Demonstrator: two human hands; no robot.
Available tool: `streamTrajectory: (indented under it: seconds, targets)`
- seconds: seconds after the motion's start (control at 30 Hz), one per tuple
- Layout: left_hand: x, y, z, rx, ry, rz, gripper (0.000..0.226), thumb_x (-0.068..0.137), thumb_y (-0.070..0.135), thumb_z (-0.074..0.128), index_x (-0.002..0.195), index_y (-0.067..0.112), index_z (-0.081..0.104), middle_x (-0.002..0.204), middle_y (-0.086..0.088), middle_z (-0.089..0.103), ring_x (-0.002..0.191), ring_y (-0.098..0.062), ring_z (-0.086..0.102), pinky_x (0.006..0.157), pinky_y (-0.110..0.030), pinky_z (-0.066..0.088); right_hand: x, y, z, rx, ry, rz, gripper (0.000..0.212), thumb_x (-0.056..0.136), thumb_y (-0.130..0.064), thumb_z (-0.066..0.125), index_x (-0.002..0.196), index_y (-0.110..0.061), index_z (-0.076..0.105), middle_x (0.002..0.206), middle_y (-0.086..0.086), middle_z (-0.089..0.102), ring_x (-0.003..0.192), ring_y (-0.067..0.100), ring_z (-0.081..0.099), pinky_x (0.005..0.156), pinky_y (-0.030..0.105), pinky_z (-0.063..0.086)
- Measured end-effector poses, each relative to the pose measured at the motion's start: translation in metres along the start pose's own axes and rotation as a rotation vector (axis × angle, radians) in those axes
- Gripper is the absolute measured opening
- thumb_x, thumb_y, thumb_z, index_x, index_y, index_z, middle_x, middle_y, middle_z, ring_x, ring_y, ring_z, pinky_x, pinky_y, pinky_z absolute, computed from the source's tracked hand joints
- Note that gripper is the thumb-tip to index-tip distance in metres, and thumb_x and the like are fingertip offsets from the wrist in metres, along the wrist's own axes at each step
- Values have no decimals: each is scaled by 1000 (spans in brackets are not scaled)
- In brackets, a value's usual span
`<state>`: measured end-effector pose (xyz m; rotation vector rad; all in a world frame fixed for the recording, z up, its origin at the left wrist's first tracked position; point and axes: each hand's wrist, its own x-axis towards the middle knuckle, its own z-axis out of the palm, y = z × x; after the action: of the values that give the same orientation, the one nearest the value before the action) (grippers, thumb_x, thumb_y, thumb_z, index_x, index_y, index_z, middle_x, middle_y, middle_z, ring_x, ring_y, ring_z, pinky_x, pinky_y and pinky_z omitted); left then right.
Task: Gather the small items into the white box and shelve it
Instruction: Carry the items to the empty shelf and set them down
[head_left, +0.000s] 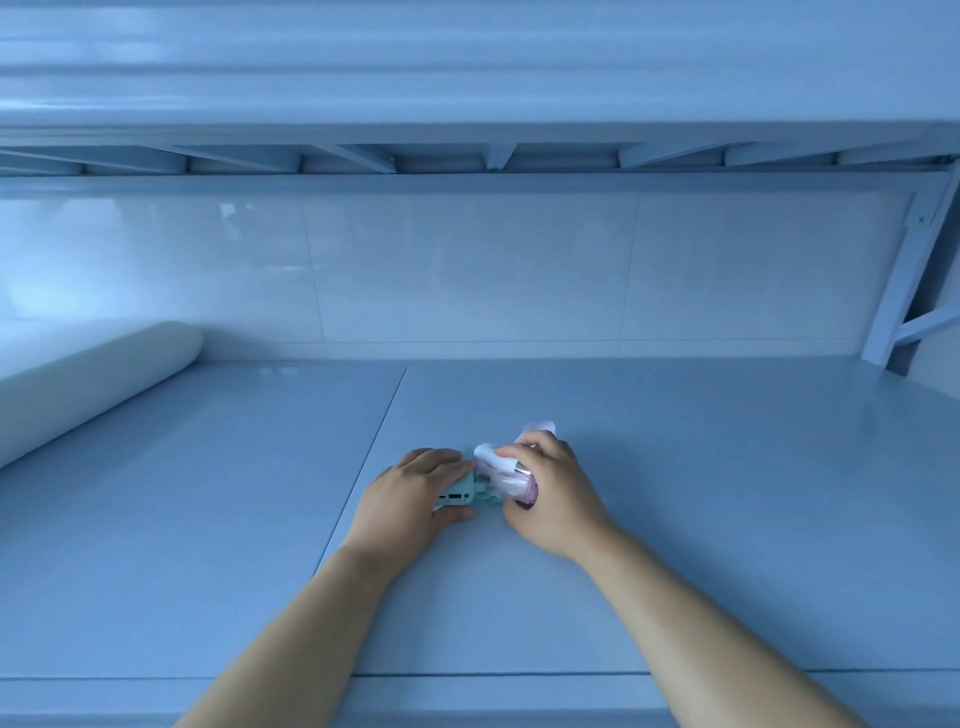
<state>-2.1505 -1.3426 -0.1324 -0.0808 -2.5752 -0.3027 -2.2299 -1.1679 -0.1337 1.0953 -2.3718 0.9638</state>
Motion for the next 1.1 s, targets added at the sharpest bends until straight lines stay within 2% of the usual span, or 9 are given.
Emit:
streamTrajectory:
  seconds: [0.13, 0.23, 0.37, 0.53, 0.73, 0.83, 0.9, 1.0, 1.1]
  targets:
    - [-1, -4, 1, -28, 4, 4, 47, 78, 42, 68, 122, 30, 57, 127, 13, 54, 118, -11, 47, 85, -28, 45, 0, 0, -5, 122, 21, -7, 29, 76, -17, 65, 105, -16, 64, 106, 3, 54, 112, 18, 47, 80, 17, 37]
    - [0, -3, 2, -11, -6, 14, 47, 80, 44, 66, 123, 31, 55, 129, 13, 52, 119, -11, 45, 89, -29, 43, 1, 1, -9, 116, 18, -14, 23, 85, -19, 55, 107, -19, 63, 97, 5, 57, 104, 17, 51, 72, 24, 44]
    - [2, 1, 2, 6, -6, 23, 48, 81, 45, 63, 125, 29, 54, 129, 11, 53, 120, -13, 46, 90, -31, 42, 0, -1, -9, 102, 41, 20, 24, 89, -17, 53, 110, -20, 62, 102, 3, 61, 100, 14, 52, 79, 29, 46]
    - [0, 3, 1, -3, -8, 30, 45, 84, 45, 59, 126, 30, 53, 130, 9, 53, 121, -14, 45, 90, -32, 42, 0, -4, -9, 100, 60, 52, 23, 83, -12, 55, 103, -19, 64, 102, -3, 63, 94, 12, 55, 68, 17, 37]
    - [-4, 10, 1, 20, 15, 55, 38, 88, 47, 50, 123, 32, 54, 126, 10, 55, 117, -13, 48, 91, -30, 36, -1, -7, -5, 84, 74, 117, 24, 73, -22, 63, 97, -24, 64, 97, -7, 62, 110, 9, 50, 68, 20, 37]
    - [-3, 20, 1, 21, 48, 87, 36, 87, 47, 51, 118, 30, 57, 123, 10, 58, 113, -14, 51, 95, -34, 36, -2, -9, -7, 198, 79, 179, 21, 71, -36, 69, 90, -28, 64, 90, -16, 59, 95, 1, 56, 68, 21, 46]
    - [-1, 27, 2, 20, 50, 121, 35, 85, 46, 56, 115, 27, 59, 120, 9, 61, 109, -16, 56, 95, -36, 38, -2, -9, -8, 247, 101, 214, 20, 71, -36, 71, 88, -28, 64, 94, -14, 60, 91, 1, 59, 70, 22, 49]
    - [-1, 28, 2, 5, 45, 138, 32, 83, 38, 60, 113, 26, 62, 118, 10, 63, 106, -17, 58, 92, -32, 38, -3, -9, -8, 258, 89, 250, 19, 70, -36, 70, 86, -28, 64, 102, -10, 62, 94, 3, 61, 68, 22, 49]
    - [-1, 27, 0, -5, 49, 132, 27, 82, 32, 64, 109, 27, 65, 113, 12, 66, 103, -16, 60, 90, -28, 38, -4, -11, -9, 249, 42, 295, 24, 65, -41, 66, 86, -29, 63, 109, -15, 57, 78, 4, 63, 60, 23, 49]
